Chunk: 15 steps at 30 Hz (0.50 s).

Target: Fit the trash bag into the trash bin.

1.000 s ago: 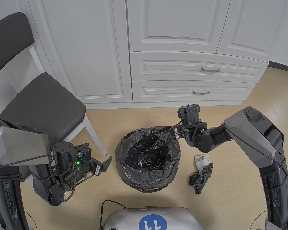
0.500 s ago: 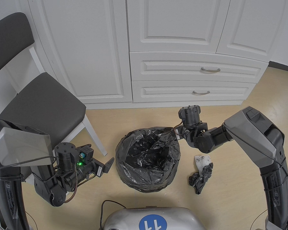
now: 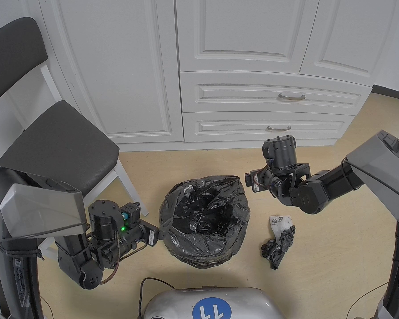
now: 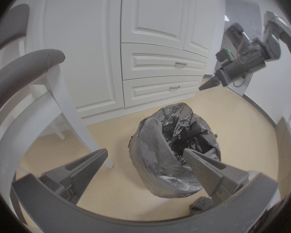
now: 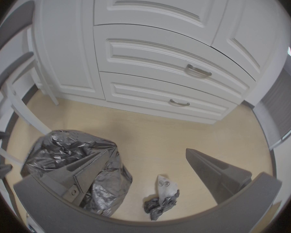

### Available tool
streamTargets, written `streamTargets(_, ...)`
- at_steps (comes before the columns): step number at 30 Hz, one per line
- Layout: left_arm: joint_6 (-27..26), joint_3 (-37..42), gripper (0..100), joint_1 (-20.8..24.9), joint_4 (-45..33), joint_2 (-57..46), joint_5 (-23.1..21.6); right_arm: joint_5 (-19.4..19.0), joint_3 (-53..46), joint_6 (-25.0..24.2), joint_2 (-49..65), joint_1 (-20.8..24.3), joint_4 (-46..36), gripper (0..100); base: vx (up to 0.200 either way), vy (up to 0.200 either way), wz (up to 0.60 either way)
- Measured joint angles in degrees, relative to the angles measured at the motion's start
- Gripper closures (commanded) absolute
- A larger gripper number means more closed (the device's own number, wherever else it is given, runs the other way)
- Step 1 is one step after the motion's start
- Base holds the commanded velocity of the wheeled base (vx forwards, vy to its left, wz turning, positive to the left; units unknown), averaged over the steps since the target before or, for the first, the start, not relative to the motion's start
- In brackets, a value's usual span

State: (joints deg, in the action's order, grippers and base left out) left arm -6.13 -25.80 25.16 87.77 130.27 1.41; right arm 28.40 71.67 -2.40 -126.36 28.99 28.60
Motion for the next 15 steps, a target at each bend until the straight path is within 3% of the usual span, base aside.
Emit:
streamTargets(5,2.46,-1.93,0,2.17,0.00,2.26,3.01,-0.29,-5.79,-5.14,1.96,0.37,4.13,0,0.000,0.000,0.00)
streamTargets(10,2.90,-4.05,0,2.43,-0.02,5.03,5.29,-0.85,-11.62,-6.22,2.27,0.52,12.46,0,0.000,0.000,0.00)
streamTargets(15,2.99,-5.77,0,-0.17,-0.07,7.13,5.42,-1.97,-17.43,-6.70,2.27,0.28,20.50,0,0.000,0.000,0.00)
